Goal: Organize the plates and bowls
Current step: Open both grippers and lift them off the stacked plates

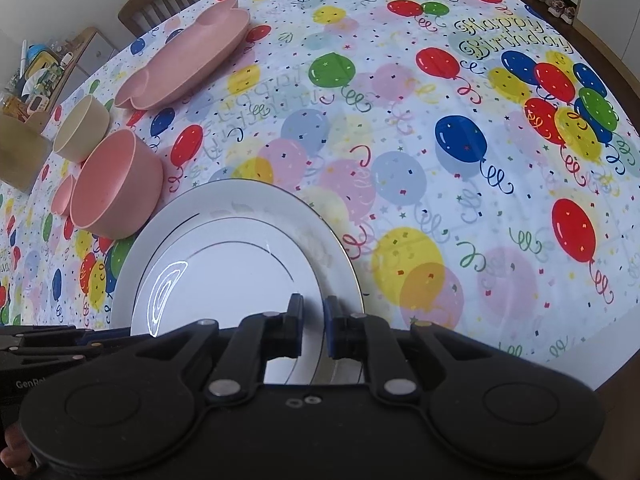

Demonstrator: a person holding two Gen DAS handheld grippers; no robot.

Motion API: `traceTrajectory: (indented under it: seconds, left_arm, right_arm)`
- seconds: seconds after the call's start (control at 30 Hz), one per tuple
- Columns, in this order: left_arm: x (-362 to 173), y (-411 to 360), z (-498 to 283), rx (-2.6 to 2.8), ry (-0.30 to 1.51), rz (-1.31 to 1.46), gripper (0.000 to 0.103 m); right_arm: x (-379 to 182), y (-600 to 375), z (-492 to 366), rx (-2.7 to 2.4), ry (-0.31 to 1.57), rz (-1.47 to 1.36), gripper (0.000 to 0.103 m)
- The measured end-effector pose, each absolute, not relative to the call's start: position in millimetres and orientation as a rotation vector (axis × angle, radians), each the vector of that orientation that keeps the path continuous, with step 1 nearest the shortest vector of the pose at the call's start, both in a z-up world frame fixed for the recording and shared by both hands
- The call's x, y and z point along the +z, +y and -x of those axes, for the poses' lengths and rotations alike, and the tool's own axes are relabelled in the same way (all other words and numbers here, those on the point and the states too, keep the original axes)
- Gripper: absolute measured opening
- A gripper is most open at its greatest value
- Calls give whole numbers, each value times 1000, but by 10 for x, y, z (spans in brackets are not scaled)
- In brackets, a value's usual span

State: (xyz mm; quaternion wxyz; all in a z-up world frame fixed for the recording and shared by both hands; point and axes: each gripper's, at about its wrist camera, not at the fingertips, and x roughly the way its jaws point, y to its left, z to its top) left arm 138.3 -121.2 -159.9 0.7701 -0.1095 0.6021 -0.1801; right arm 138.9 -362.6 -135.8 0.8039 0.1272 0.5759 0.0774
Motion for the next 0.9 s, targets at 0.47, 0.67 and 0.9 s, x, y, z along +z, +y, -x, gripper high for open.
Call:
traceTrajectory:
  seconds: [0.47, 0.67, 0.9]
  left_arm:
    - [-1485, -1129, -1329, -411, 1299, 226, 21]
    - [-1302, -1086, -1212, -434, 1234, 203, 21]
    - [-931, -947, -1093, -441, 1095, 157, 21]
  right_arm:
    - [-1279, -3560, -1349, 154, 1217, -217, 19]
    - [-1061, -3435, -1235, 185, 1164, -196, 22]
    - [-685, -3118, -1087, 236, 1059, -164, 27]
